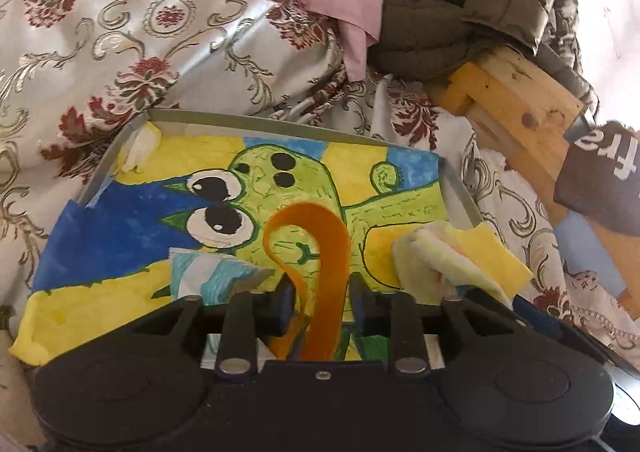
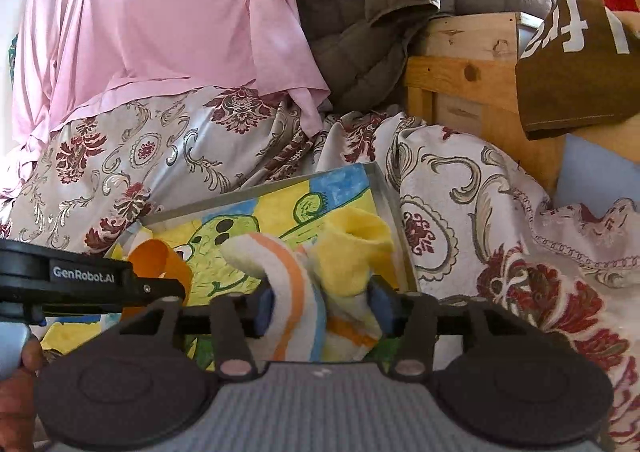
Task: Organize soft objects
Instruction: 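Carry the orange band and striped towel onto the frog-drawing tray and open both tools, then lift both open tools from the tray and move them over the pile, then lower the left tool toward the cartoon-girl packet while the right tool reaches the striped sock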
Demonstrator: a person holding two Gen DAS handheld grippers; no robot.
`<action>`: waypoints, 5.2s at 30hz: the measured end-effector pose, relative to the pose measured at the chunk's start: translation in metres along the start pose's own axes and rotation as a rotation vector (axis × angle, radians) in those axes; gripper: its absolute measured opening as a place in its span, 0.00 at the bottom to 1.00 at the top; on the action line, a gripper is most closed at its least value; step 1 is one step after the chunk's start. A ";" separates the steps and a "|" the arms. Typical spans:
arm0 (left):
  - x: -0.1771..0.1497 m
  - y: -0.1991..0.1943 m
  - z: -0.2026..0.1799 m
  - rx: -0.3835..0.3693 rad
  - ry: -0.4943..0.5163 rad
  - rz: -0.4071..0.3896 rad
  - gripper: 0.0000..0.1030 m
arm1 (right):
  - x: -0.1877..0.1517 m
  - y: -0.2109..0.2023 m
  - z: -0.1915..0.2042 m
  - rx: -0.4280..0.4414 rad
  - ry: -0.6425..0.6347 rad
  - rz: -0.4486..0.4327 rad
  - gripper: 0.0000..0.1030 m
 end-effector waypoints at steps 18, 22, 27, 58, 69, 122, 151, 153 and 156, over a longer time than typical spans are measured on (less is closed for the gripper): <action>0.002 -0.109 -0.040 0.030 0.096 -0.254 0.87 | 0.023 -0.097 -0.016 0.005 0.064 -0.175 1.00; -0.008 -0.140 -0.052 0.026 0.102 -0.294 0.94 | 0.023 -0.130 -0.026 0.014 0.112 -0.237 1.00; -0.029 -0.179 -0.060 0.017 0.110 -0.325 0.99 | 0.011 -0.166 -0.041 -0.001 0.168 -0.255 1.00; -0.184 -0.322 -0.056 0.082 0.039 -0.462 0.99 | -0.118 -0.315 -0.023 0.043 0.109 -0.265 1.00; -0.205 -0.339 -0.061 0.225 0.255 -0.407 0.99 | -0.135 -0.324 -0.024 0.029 0.176 -0.156 1.00; -0.233 -0.311 -0.024 0.242 0.370 -0.047 0.99 | -0.173 -0.306 0.027 0.004 -0.120 0.140 1.00; -0.216 -0.272 -0.018 0.174 0.427 -0.035 0.99 | -0.126 -0.221 0.018 0.322 -0.456 0.013 1.00; -0.214 -0.266 -0.021 0.140 0.432 -0.036 0.99 | -0.131 -0.219 0.016 0.361 -0.495 0.033 1.00; -0.209 -0.255 -0.025 0.093 0.444 -0.023 0.99 | -0.142 -0.215 0.019 0.395 -0.548 0.073 1.00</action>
Point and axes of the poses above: each gripper's, at about its wrist camera, not at the fingertips, and y roughly the way its jaws point, z to its left, x to its top, the point moved 2 cm from there along y, roughly the way its jaws point, and after that the axes turned 14 degrees about -x, right-handed, at the moved point
